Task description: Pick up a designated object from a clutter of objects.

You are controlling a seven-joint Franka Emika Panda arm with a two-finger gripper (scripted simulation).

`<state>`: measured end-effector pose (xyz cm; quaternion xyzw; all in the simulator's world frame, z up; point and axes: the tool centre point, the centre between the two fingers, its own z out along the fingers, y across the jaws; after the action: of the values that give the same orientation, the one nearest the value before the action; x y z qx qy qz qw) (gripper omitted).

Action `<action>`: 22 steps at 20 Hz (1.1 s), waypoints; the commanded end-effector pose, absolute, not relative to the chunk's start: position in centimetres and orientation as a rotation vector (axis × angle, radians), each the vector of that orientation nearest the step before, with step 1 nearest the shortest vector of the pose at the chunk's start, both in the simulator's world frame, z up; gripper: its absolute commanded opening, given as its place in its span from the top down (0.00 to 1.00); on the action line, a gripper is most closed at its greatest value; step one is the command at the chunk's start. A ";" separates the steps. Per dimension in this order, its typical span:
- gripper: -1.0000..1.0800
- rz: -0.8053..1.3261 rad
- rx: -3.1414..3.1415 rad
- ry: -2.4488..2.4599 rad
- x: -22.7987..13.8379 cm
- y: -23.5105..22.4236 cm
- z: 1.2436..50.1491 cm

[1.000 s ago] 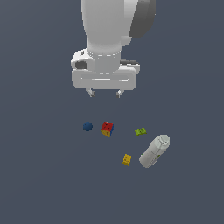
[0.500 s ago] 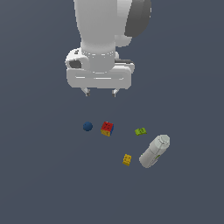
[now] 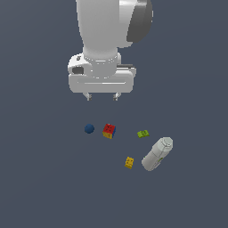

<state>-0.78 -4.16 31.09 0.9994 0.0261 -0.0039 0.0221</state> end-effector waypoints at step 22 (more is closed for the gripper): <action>0.04 -0.041 2.945 0.930 -0.5 -4.4 19.4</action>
<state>-0.39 -4.41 20.25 0.9595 0.2800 -0.0131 0.0272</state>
